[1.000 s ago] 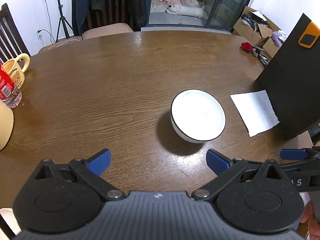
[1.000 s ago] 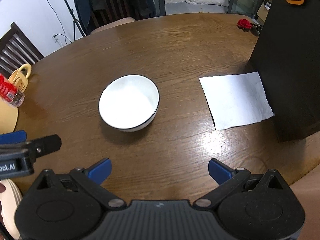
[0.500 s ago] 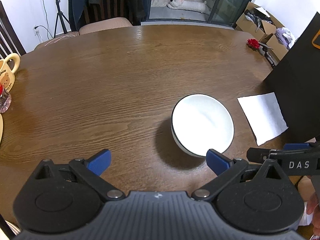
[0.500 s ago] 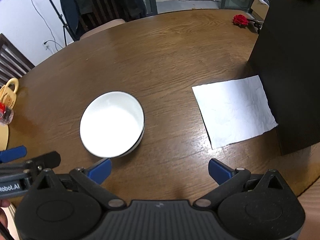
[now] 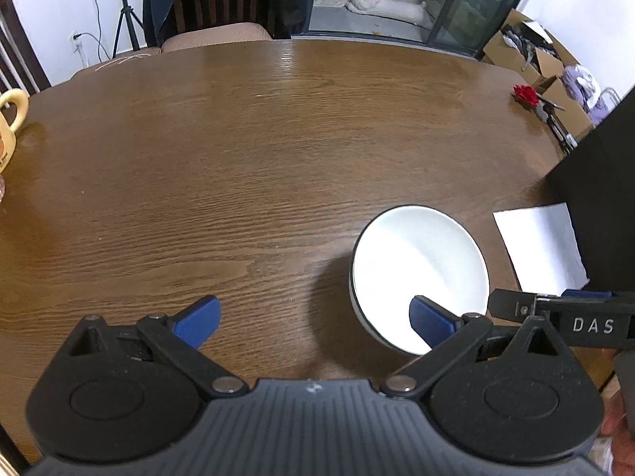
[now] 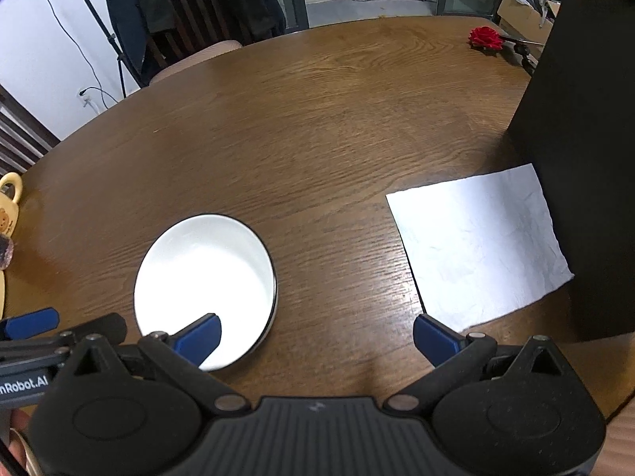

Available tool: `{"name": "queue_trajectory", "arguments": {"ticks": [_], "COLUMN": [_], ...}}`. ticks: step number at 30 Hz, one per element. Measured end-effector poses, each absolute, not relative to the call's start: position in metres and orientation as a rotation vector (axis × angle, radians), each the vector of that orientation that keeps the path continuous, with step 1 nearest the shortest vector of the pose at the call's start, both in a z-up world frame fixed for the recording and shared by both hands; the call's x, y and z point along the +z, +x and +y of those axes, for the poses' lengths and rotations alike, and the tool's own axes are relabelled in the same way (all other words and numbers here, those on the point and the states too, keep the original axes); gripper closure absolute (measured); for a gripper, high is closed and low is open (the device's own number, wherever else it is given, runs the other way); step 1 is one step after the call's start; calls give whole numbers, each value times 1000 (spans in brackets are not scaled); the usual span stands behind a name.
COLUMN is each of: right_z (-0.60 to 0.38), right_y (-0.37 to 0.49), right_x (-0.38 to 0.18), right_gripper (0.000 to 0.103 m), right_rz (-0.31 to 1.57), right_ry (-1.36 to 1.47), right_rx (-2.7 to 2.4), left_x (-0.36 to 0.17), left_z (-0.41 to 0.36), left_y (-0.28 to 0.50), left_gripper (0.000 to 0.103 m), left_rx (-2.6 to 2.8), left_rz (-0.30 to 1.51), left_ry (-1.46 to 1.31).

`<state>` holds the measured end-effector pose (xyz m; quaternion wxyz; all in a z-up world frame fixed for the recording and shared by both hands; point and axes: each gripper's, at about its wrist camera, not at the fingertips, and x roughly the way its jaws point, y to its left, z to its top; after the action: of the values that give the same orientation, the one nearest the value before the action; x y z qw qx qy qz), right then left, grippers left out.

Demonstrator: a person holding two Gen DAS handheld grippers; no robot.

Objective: Organize plates and bowls
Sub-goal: 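Move both open grippers to the black-rimmed white bowl near the paper sheet, then close both grippers on the rim of the white bowl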

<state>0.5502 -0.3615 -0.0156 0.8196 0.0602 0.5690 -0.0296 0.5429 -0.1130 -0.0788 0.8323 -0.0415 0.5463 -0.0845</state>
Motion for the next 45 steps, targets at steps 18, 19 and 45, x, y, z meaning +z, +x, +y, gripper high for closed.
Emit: {"name": "queue_trajectory", "arguments": {"ticks": [18, 19, 45], "right_z": [-359, -358, -349], "right_y": [573, 573, 575], "right_x": [-39, -41, -55], "right_gripper": [59, 62, 98], "right_rz": [1189, 1192, 1200], "right_ry": [189, 195, 211], "right_rx": [-12, -8, 8], "left_x": [-104, -105, -117], "left_z": [-125, -125, -142], "left_y": [566, 567, 571], "left_gripper": [27, 30, 97], "left_rx": [-177, -177, -201], "left_rz": [1168, 1169, 1190], "left_ry": [-157, -161, -183]}}
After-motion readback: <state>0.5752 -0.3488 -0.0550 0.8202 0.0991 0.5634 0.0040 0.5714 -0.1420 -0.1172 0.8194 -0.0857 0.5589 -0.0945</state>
